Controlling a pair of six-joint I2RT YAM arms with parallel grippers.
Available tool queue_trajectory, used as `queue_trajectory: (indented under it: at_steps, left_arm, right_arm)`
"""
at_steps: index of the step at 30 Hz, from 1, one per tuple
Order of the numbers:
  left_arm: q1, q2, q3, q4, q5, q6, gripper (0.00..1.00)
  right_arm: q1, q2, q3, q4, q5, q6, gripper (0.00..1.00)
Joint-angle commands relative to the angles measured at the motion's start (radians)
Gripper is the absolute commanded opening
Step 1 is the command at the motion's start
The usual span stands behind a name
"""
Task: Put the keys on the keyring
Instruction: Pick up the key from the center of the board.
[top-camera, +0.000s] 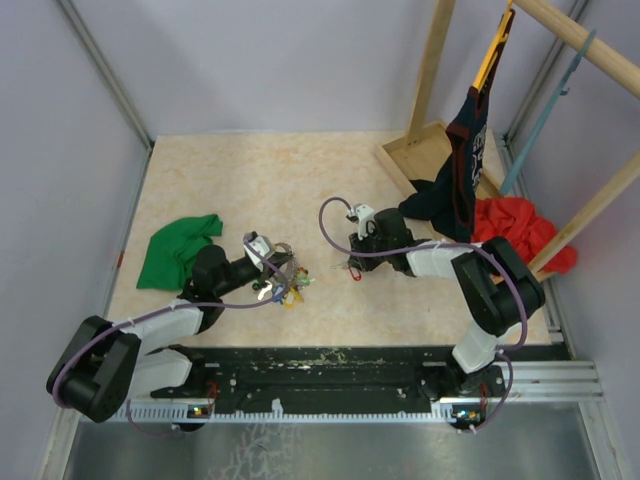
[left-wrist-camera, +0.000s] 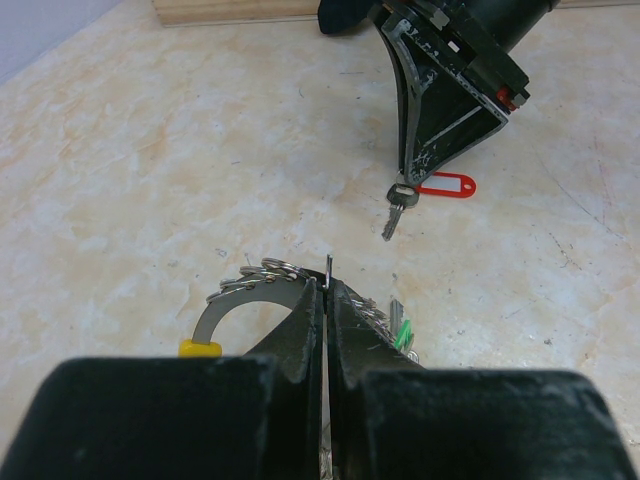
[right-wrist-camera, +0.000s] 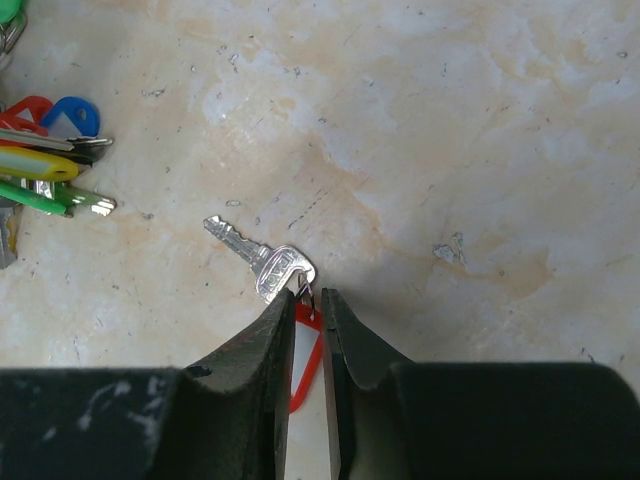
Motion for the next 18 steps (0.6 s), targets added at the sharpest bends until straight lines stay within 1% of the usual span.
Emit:
queue_trajectory:
  at_steps: [1,11,18]
  left_arm:
    - [0.002,0.003,0.025,0.023,0.018,-0.008,0.0]
    - [0.003,0.0,0.023,0.022,0.016,-0.007,0.0]
    - [0.003,0.002,0.024,0.022,0.016,-0.008,0.0]
  right_arm:
    - [-0.006,-0.055,0.02,-0.027,-0.014,0.0,0.18]
    - [-0.006,-0.029,0.035,-0.039,-0.016,0.001,0.18]
    - [-0.005,-0.026,0.042,-0.055,-0.01,0.003,0.14]
